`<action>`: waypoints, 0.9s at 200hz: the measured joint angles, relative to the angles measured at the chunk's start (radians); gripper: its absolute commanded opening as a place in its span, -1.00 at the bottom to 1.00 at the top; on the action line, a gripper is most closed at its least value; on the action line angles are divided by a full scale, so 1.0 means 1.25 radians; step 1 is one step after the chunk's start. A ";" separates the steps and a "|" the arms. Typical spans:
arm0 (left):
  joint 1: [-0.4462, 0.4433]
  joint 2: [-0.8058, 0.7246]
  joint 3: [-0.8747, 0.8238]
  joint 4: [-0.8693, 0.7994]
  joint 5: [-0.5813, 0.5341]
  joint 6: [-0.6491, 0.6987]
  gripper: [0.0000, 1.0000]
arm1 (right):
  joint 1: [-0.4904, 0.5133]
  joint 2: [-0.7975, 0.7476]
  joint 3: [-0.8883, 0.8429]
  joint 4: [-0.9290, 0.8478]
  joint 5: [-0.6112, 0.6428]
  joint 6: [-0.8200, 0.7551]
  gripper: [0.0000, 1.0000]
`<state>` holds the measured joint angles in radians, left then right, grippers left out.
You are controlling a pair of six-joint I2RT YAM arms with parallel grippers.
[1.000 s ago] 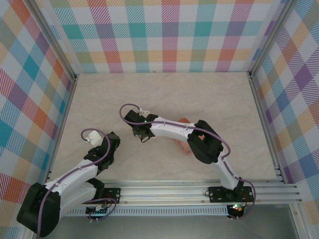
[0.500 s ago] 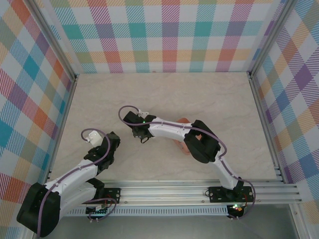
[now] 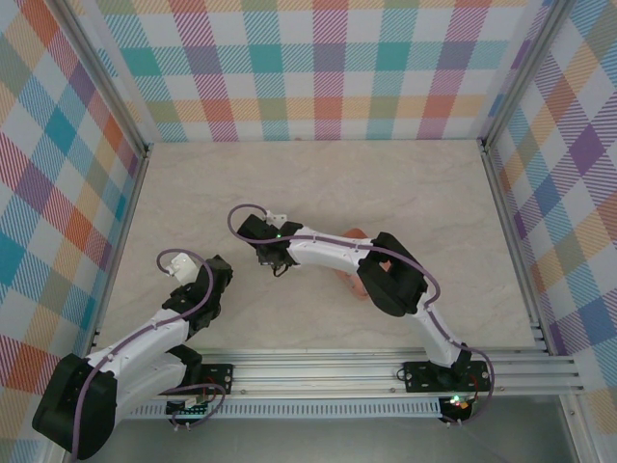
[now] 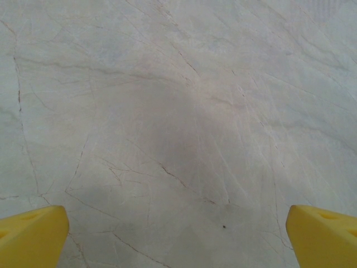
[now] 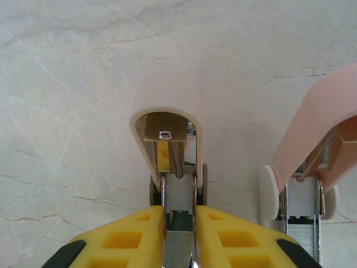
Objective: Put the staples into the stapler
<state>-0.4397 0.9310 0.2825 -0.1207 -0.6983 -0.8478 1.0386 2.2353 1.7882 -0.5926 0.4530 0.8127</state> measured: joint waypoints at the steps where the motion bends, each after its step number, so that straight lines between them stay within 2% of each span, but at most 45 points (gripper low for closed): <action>1: 0.000 0.000 0.000 0.000 0.000 0.000 1.00 | 0.000 0.000 0.000 0.000 0.000 0.000 -0.58; 135: 0.000 0.000 -0.004 0.018 0.000 0.002 0.99 | 0.007 0.000 0.031 -0.028 0.003 -0.056 -0.57; 180: 0.000 0.000 -0.004 0.018 0.000 0.003 0.99 | 0.008 0.000 0.032 -0.030 0.002 -0.056 -0.50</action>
<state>-0.4397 0.9310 0.2771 -0.0982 -0.6983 -0.8444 1.0481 2.2353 1.8278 -0.6300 0.4561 0.7425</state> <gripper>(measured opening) 0.997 0.242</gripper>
